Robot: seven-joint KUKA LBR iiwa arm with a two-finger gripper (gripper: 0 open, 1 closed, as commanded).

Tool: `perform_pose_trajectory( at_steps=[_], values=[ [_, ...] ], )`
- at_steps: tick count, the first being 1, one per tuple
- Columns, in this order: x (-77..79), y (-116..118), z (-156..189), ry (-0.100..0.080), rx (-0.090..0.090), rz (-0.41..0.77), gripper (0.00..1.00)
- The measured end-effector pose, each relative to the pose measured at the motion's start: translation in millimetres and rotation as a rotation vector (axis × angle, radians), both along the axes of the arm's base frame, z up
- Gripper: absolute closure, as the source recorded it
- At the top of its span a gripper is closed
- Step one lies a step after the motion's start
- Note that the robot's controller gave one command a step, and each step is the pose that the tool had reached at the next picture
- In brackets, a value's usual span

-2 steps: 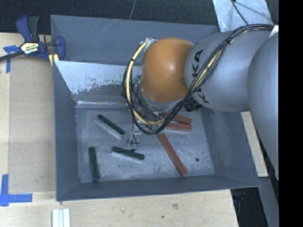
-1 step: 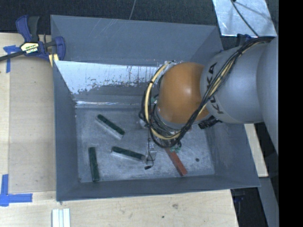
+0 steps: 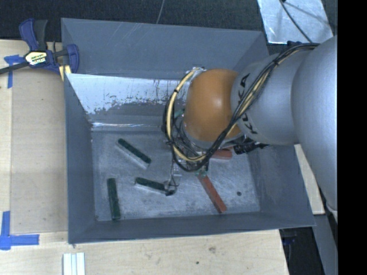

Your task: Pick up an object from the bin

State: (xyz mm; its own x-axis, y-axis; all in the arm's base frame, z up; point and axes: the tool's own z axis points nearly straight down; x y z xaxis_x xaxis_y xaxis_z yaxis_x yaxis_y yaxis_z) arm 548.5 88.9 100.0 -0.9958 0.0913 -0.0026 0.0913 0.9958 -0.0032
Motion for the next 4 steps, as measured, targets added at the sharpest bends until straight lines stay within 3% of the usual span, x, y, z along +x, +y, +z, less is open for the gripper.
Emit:
perform_pose_trajectory(
  at_steps=[1,2,3,4],
  values=[
    [-3.8,22.8,-8.7,-0.004,0.009,-0.052,0.0],
    [-44.8,38.6,-22.6,0.002,0.003,0.306,1.0],
    [-44.8,38.6,-22.6,0.002,0.004,0.305,1.0],
    [-37.3,6.4,-25.9,0.001,0.005,0.378,1.0]
  ],
)
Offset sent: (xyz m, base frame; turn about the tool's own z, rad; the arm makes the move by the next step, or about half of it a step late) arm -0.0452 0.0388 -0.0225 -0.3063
